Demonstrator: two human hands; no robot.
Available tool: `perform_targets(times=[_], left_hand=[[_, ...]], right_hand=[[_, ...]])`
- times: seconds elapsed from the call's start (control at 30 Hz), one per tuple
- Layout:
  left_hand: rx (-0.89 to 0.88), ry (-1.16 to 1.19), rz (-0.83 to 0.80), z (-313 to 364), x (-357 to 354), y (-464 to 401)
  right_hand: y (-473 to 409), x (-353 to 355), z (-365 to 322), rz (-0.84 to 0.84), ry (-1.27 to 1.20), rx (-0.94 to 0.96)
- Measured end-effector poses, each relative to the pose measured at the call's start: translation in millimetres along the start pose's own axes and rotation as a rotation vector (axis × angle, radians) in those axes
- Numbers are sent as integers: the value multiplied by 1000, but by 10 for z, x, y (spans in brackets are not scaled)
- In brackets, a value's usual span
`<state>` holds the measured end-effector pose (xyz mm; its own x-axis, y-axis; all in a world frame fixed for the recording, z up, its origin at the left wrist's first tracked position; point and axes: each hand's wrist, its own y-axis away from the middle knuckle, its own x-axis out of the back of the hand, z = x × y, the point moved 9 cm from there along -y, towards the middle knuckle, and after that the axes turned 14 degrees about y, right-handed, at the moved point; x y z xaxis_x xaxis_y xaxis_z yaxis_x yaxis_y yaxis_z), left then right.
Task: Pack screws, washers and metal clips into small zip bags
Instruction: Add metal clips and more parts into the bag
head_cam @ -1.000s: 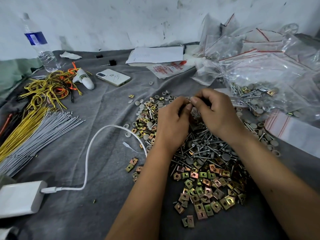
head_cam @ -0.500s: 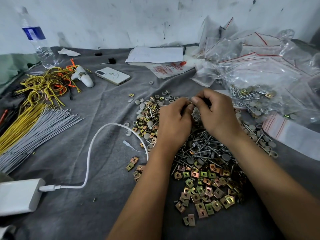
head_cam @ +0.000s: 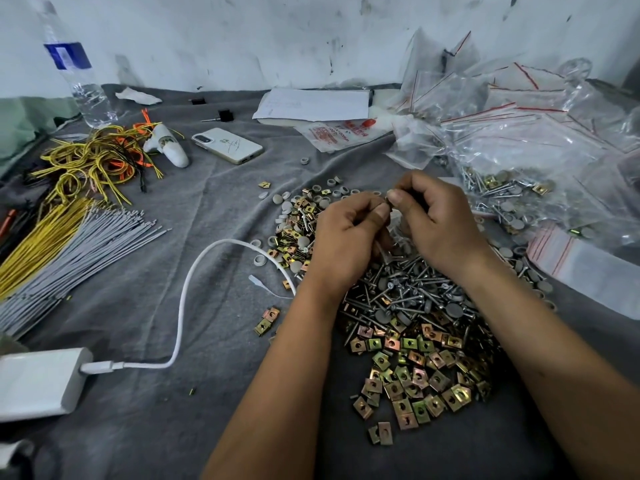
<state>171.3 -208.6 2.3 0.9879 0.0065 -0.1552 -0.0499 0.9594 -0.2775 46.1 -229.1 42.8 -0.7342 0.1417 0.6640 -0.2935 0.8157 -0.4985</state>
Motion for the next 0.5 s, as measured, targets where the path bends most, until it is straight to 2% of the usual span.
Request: perform_targets(times=[0.13, 0.23, 0.3, 0.37, 0.4, 0.5], left_hand=[[-18, -55, 23, 10, 27, 6], [-39, -223, -18, 27, 5, 11], [-68, -361, -34, 29, 34, 24], [-75, -426, -5, 44, 92, 54], [-59, -399, 21, 47, 112, 61], [-16, -244, 64, 35, 119, 78]], right_hand=[[-1, -29, -9, -30, 30, 14], [-1, -82, 90, -118, 84, -53], [-77, 201, 348, -8, 156, -185], [-126, 662, 554, 188, 71, -280], [-138, 761, 594, 196, 8, -264], [-46, 380, 367, -86, 53, -87]])
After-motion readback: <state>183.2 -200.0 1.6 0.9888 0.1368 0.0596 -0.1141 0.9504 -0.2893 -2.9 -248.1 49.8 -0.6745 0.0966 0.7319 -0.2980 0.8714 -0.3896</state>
